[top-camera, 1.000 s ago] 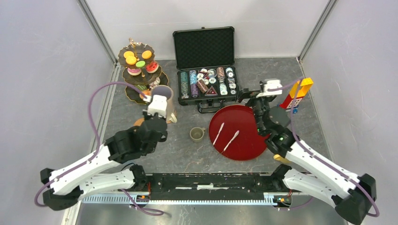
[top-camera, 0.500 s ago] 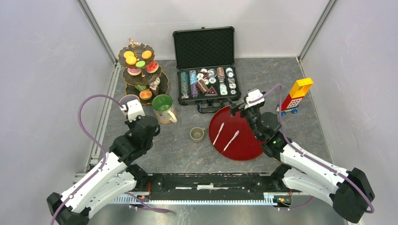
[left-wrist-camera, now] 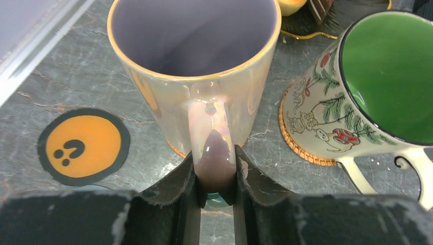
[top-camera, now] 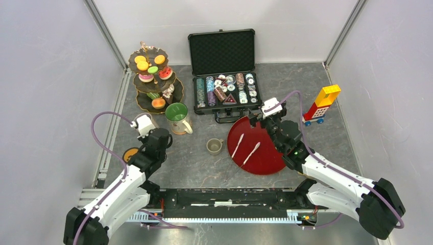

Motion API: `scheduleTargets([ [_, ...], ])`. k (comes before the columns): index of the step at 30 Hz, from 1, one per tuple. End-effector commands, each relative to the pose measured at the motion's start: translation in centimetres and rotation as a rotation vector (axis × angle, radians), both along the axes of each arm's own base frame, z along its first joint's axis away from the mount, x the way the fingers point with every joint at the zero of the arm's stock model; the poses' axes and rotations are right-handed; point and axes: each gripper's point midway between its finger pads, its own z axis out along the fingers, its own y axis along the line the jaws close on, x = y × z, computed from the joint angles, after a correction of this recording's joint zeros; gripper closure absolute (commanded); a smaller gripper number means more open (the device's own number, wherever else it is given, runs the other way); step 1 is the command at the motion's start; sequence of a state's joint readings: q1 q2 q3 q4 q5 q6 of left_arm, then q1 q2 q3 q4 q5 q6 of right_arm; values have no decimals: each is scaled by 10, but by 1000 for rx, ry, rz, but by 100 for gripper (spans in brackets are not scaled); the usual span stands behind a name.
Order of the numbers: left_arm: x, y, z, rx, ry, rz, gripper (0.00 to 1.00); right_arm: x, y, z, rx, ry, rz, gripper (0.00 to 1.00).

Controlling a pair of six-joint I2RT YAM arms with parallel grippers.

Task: Serve the afternoon tea
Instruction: Place the cup on the coaster.

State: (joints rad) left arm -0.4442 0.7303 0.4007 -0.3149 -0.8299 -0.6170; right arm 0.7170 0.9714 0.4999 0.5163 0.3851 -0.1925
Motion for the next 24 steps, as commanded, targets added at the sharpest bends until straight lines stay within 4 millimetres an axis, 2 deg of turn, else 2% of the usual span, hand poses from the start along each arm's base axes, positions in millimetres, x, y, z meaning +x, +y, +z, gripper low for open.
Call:
scheduleTargets([
  [1,27,-11,33,-119,-220,22,98,-1,-3,14,23,-55,-8,2],
  [8,23,-7,12,-91,-163,36,98,-1,-4,14,27,-59,-10,2],
  [24,23,-5,21,-64,-201,22,98,2,0,7,26,-44,6,2],
])
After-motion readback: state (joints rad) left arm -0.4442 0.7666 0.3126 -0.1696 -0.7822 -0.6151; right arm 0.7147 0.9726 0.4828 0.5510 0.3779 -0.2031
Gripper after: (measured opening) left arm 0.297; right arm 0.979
